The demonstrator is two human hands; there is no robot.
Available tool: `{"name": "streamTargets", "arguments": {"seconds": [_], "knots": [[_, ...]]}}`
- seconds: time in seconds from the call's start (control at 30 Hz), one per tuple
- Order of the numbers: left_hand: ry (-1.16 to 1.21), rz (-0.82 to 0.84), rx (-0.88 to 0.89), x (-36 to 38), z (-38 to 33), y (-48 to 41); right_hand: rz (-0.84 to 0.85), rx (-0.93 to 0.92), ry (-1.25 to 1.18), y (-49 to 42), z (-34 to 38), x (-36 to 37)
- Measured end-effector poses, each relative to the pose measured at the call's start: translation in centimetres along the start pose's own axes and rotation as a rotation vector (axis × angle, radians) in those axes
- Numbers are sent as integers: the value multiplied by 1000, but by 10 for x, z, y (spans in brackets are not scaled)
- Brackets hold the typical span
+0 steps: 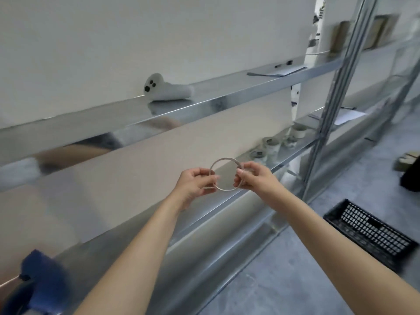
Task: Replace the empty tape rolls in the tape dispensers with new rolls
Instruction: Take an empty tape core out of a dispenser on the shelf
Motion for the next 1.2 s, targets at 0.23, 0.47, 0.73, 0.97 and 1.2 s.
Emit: {"name": "streamTargets", "arguments": {"seconds": [0.23,0.47,0.73,0.97,1.2], "knots": [[3,133,7,109,1,-56,-132,2,-4,3,6,-113],[81,308,-67,188,-4,-95,-249,10,-31,4,8,-194],[131,375,-60,242,-11,-140,-345,27,-50,-19,9,-256],[132,353,-49,257,-19,-204,-318,31,-92,-69,15,-289],[134,288,-50,253,-23,-271,-279,66,-113,-135,9,-315]]}}
Point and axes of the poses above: each hand's wrist, its own y-axis away from the middle knuckle, its own x-axis out of the palm, z = x × y, the point moved 4 cm from there along -y, towards the middle knuckle, and after that the axes turned 2 degrees about z, right-handed, at the moved point
